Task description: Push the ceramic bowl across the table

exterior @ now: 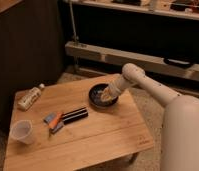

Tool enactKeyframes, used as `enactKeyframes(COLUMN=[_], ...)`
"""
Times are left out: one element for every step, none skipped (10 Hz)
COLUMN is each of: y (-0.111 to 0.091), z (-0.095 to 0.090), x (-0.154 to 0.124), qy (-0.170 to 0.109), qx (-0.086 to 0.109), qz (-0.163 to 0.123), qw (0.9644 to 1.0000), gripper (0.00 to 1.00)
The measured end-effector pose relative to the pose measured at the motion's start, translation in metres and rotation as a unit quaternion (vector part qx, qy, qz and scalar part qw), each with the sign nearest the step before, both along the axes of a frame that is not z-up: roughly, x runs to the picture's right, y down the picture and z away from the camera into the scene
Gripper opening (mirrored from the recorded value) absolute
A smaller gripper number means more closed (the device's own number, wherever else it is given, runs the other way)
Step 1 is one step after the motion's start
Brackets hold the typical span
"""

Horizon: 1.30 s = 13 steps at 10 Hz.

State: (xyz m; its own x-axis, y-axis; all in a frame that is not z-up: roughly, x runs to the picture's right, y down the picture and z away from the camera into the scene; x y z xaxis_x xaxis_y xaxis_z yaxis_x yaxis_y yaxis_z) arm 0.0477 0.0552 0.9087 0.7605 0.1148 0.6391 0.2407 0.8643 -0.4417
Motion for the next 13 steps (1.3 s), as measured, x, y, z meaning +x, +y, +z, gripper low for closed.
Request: enactKeyframes(y=[-0.006, -0.015, -0.031, -0.044, -0.063, -0.078, -0.088, -0.091, -0.090, -0.086, -0.079, -0.074, -0.071], z=[0.017, 0.028, 0.038, 0.042, 0.044, 0.042, 0.040, 0.038, 0.037, 0.040, 0.045, 0.051, 0.053], x=[0.012, 0.024, 0.042, 0.053, 0.068, 0.082, 0.097, 0.112, 0.130, 0.135, 0.136, 0.136, 0.134], qy=[0.025, 0.046, 0.066, 0.075, 0.084, 0.093, 0.103, 0.113, 0.133, 0.143, 0.153, 0.160, 0.163], qx=[0.011, 0.021, 0.036, 0.049, 0.066, 0.081, 0.093, 0.100, 0.103, 0.100, 0.095, 0.090, 0.086], qz=[0.033, 0.066, 0.109, 0.139, 0.179, 0.214, 0.243, 0.264, 0.274, 0.272, 0.266, 0.261, 0.253], qw=[0.9991, 0.9966, 0.9912, 0.9863, 0.9780, 0.9691, 0.9601, 0.9526, 0.9468, 0.9464, 0.9468, 0.9479, 0.9497], gripper=[0.00, 0.00, 0.00, 0.00, 0.00, 0.00, 0.00, 0.00, 0.00, 0.00, 0.00, 0.00, 0.00])
